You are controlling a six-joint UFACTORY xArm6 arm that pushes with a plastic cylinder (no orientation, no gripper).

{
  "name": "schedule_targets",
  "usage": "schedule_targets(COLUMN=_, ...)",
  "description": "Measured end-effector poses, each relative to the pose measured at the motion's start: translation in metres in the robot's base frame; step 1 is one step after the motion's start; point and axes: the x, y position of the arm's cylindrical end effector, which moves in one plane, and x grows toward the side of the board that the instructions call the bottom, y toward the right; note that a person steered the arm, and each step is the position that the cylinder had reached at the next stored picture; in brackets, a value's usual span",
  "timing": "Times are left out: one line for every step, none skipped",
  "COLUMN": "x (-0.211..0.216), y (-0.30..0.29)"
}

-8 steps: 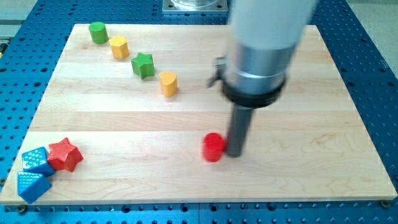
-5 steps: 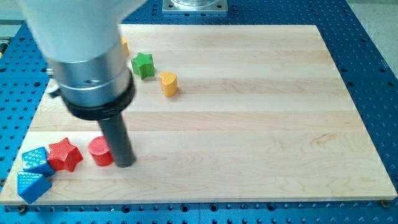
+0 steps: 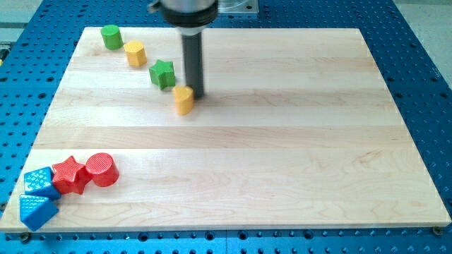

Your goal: Move yellow blocks and green star into the group of blocks

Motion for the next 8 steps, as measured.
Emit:
schedule_targets(x=0.047, y=-0.036)
schedule_targets(x=0.075, y=-0.063)
schedule_targets(x=0.093, y=-0.090)
schedule_targets(x=0.106, y=-0.096)
schedule_targets(x=0.050, y=-0.022)
schedule_targets(x=-0.049, y=0.041)
schedule_targets(x=-0.088, y=0.011)
schedule_targets(x=-0.053, y=-0.045)
